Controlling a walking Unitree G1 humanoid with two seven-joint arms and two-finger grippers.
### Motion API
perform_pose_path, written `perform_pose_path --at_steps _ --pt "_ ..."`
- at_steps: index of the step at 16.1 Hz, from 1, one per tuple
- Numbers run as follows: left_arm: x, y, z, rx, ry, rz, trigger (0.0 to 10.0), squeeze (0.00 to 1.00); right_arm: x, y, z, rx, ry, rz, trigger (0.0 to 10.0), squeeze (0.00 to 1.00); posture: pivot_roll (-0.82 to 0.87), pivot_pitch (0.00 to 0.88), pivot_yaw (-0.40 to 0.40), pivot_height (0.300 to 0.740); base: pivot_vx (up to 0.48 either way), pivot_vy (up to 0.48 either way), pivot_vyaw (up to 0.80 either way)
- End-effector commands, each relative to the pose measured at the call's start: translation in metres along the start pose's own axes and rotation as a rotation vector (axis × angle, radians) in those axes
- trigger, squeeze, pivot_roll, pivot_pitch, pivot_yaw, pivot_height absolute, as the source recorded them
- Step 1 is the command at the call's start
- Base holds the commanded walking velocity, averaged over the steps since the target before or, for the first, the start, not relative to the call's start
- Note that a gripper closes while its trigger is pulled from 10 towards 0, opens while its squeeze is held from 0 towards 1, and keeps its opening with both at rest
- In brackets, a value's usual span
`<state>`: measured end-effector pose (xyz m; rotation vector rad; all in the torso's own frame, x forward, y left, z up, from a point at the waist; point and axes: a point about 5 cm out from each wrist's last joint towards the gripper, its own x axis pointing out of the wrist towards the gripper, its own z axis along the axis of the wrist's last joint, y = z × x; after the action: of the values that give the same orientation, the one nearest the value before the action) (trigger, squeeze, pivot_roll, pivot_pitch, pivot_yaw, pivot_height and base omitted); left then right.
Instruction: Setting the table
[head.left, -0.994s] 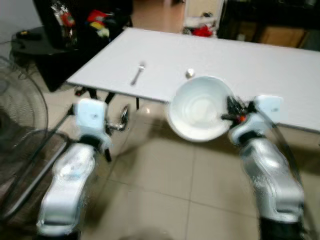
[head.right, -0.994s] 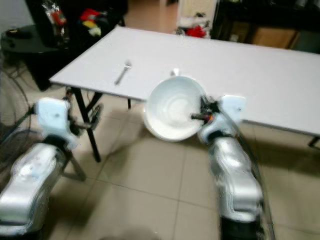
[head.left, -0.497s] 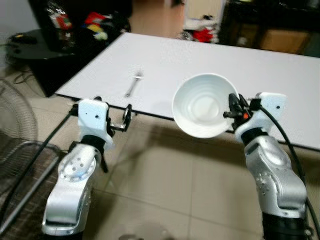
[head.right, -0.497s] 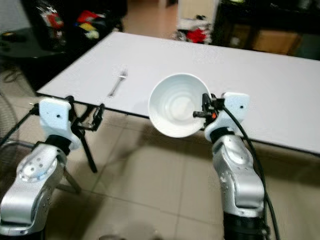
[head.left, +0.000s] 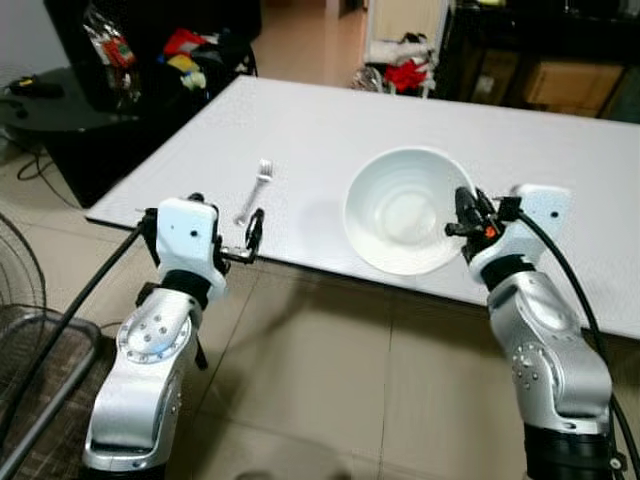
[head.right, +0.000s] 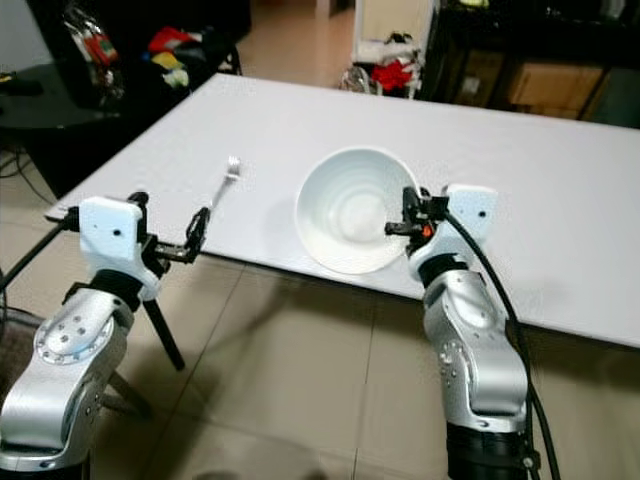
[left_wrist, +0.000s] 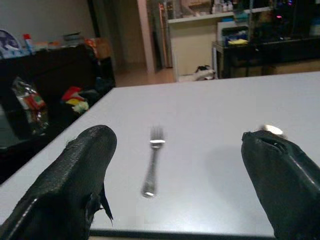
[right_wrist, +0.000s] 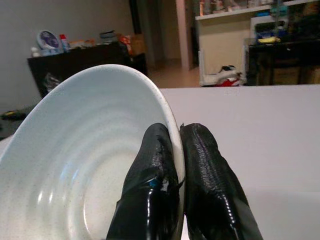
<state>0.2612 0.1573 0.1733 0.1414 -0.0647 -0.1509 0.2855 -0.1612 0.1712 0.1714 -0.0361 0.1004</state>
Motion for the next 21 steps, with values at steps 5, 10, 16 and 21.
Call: perform_pose_path --at_steps 5,10,16,21 --pt "0.0 0.005 0.0 0.012 0.007 0.012 10.0 0.0 0.002 0.01 0.008 0.018 -0.035 0.04 10.0 0.0 0.07 0.0 0.008 0.74 0.426 0.0 0.0" --pt "-0.001 0.005 0.0 0.014 0.005 0.011 10.0 0.0 0.002 0.011 0.008 0.019 -0.034 0.046 10.0 0.0 0.07 0.0 0.003 0.74 0.429 0.0 0.0" --pt "-0.002 0.006 0.0 0.019 0.003 0.007 10.0 0.0 0.004 0.013 0.007 0.038 -0.034 0.056 10.0 0.0 0.08 0.0 -0.001 0.74 0.428 0.0 0.0" --pt "-0.004 0.009 0.001 0.034 0.001 0.011 10.0 0.0 0.009 0.02 0.007 0.023 -0.015 0.101 10.0 0.0 0.09 0.0 -0.005 0.74 0.426 0.0 0.48"
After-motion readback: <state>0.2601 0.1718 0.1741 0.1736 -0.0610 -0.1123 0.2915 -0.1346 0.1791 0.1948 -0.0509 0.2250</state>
